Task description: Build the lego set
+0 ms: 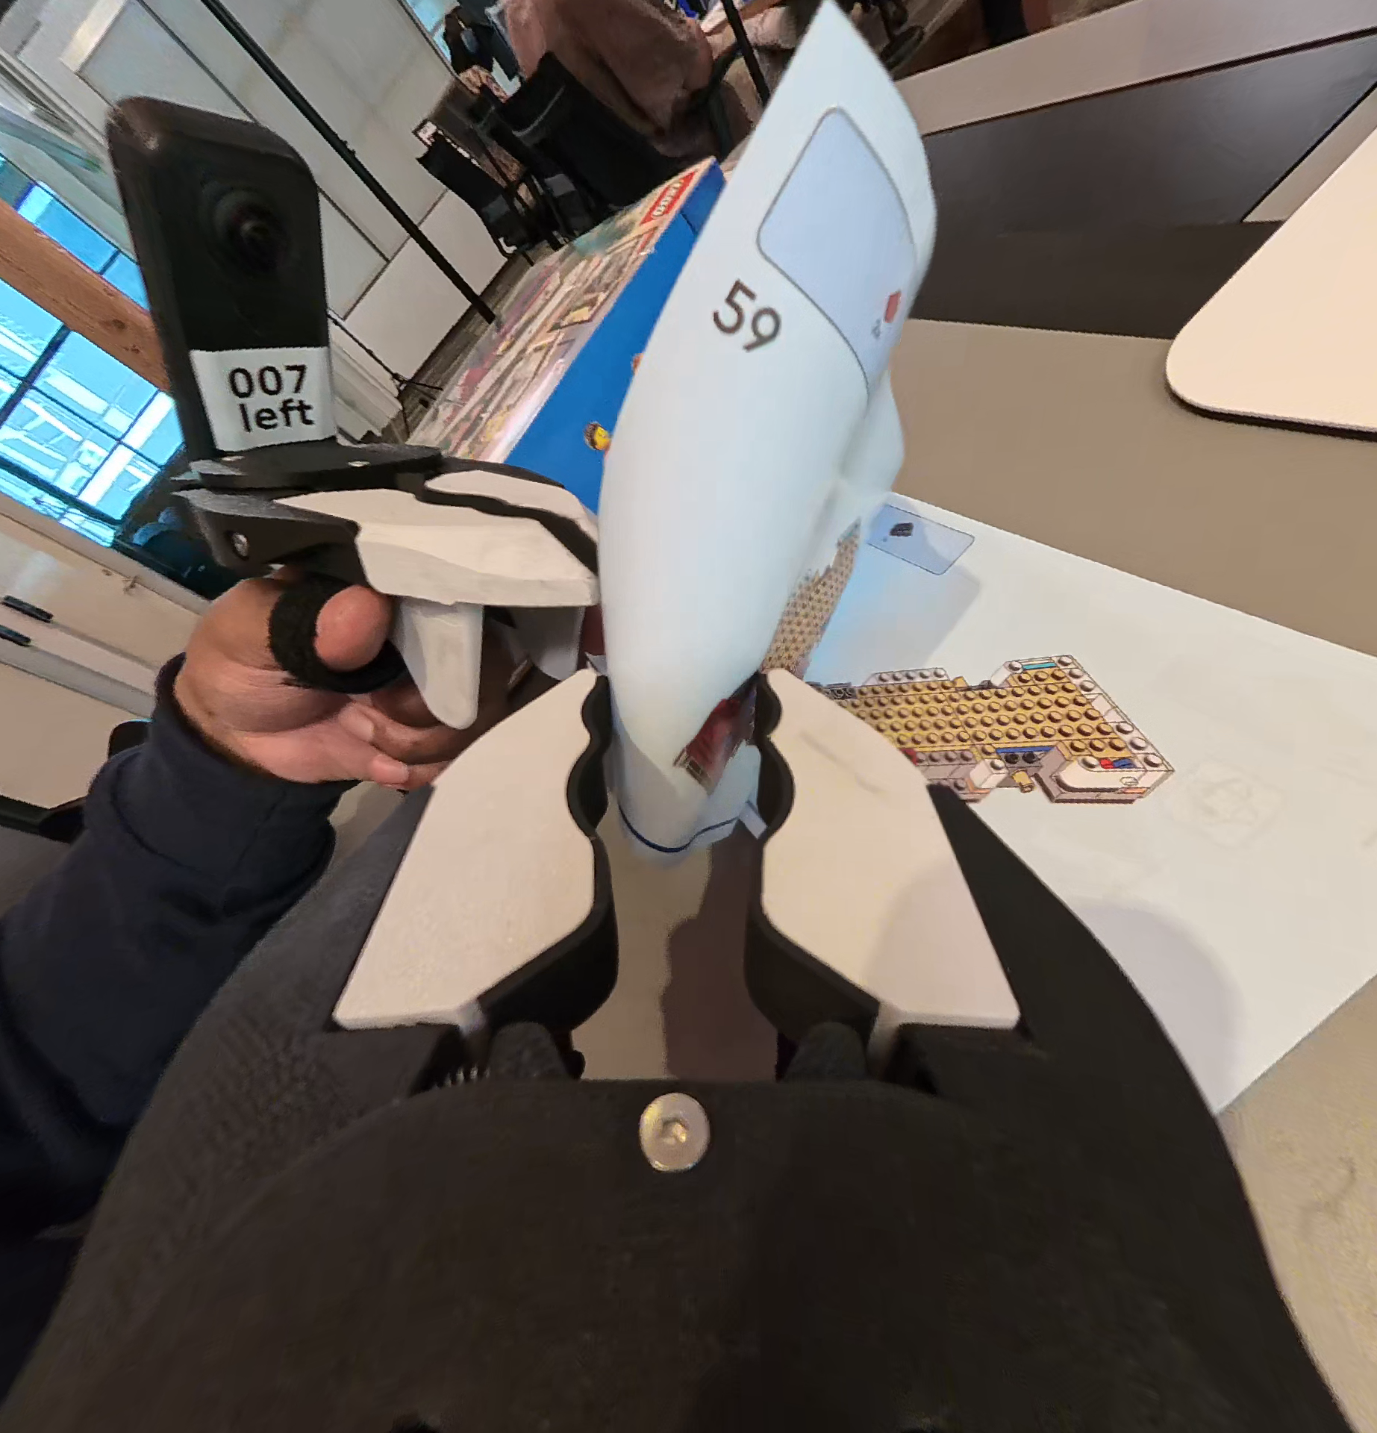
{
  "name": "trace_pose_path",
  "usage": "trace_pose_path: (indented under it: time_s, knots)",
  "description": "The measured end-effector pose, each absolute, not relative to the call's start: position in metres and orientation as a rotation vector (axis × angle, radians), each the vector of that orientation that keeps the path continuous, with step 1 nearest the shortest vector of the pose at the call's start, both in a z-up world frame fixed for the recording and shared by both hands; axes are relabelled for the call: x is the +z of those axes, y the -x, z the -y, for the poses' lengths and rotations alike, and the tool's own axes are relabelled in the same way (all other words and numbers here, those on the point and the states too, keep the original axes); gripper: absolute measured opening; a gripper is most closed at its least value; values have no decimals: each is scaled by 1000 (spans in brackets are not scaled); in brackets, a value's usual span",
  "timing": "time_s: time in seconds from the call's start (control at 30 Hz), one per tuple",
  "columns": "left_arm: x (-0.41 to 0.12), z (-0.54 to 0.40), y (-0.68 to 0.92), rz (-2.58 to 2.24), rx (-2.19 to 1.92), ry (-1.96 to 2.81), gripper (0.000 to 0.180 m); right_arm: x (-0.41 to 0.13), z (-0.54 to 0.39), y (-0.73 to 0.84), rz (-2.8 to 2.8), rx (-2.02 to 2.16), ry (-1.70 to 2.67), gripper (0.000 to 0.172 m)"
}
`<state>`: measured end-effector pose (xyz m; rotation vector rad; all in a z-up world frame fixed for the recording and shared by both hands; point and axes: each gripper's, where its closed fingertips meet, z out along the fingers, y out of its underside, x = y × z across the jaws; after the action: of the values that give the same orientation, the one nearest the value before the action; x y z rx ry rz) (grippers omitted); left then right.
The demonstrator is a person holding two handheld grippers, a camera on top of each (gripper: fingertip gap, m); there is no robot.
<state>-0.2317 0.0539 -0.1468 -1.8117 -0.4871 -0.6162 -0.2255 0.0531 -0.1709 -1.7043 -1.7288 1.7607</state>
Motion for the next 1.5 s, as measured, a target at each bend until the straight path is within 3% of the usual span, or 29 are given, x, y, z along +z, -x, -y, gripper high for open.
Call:
trace_pose_path:
  time_s: [0.6,0.9,1.23,1.5]
  knots:
    - [-125,-47,212,315,-724,1729,9,-148,-44,216,1727,2064,1610,35]
    - [-122,-49,209,307,-694,1709,9,-137,-49,208,1557,2245,1647,56]
    - [-154,-66,200,286,-489,1894,14,-163,-64,194,1484,2024,1790,61]
    - [-189,-79,184,-81,64,2173,26,-129,-99,160,1428,1893,1649,54]
